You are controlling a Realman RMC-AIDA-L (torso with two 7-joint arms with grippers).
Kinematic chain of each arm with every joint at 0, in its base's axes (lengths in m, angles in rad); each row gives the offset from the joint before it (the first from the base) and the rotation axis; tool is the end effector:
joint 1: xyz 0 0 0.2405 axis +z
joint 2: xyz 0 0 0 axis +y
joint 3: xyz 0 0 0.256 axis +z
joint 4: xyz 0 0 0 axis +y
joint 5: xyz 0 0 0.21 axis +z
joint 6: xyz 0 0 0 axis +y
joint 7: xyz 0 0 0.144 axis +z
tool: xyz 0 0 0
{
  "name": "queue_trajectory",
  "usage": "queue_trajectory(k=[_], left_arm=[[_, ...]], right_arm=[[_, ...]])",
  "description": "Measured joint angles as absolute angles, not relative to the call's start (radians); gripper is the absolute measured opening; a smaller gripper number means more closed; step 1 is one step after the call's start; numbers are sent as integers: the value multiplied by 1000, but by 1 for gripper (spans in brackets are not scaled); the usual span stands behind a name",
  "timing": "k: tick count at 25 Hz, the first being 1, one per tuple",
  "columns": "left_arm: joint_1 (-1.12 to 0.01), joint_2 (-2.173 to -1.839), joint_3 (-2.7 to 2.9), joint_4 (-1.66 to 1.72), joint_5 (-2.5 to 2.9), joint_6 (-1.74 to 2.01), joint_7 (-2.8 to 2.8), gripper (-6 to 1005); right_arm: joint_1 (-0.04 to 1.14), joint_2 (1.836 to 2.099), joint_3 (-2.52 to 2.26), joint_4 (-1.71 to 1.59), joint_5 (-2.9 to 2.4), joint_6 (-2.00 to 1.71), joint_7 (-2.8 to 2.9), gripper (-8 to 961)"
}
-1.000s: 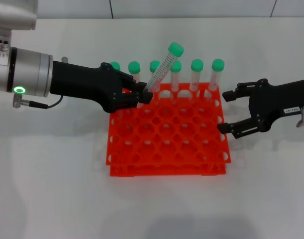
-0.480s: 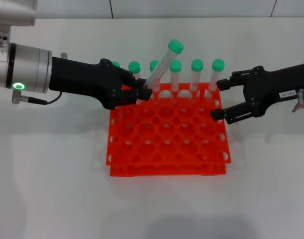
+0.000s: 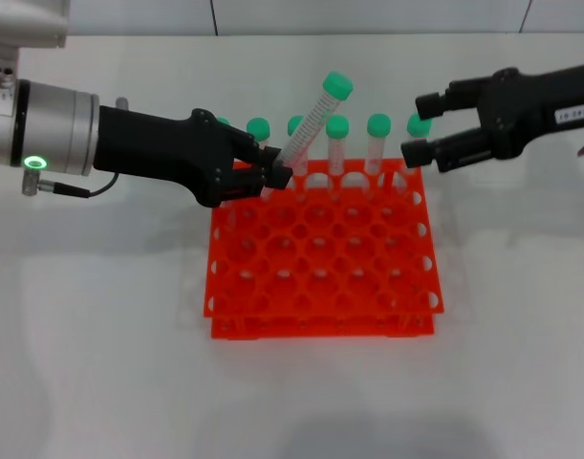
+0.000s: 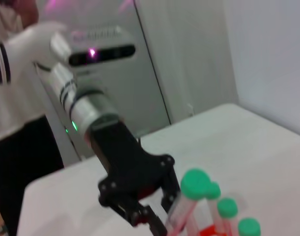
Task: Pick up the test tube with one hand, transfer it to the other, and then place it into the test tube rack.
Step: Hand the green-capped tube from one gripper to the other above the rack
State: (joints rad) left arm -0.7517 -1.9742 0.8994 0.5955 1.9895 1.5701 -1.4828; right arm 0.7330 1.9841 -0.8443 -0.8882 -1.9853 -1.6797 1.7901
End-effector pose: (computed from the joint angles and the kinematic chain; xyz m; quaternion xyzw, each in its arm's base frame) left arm -0.2008 0.3741 0.0038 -0.9754 -0.1361 -0.1691 0.0372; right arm 0.1661 0.3818 0.0504 -0.9654 0.1745 0.1862 0.0531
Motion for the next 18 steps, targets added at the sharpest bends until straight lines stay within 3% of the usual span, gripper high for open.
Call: queue_trajectory(k=[6, 12, 18], left_arm=[[-752, -1974, 901, 604, 1989, 1565, -1482, 217], [-755, -1977, 901, 604, 1990, 1563, -1482, 218], [-759, -1979, 901, 603, 1990, 1563, -1482, 219]], right_arm=[[752, 1983, -822, -865, -1958, -1699, 1834, 856], [757, 2011, -827, -798, -1925, -1630, 1834, 856], [737, 2018, -902, -772, -1839, -1534, 1812, 856]])
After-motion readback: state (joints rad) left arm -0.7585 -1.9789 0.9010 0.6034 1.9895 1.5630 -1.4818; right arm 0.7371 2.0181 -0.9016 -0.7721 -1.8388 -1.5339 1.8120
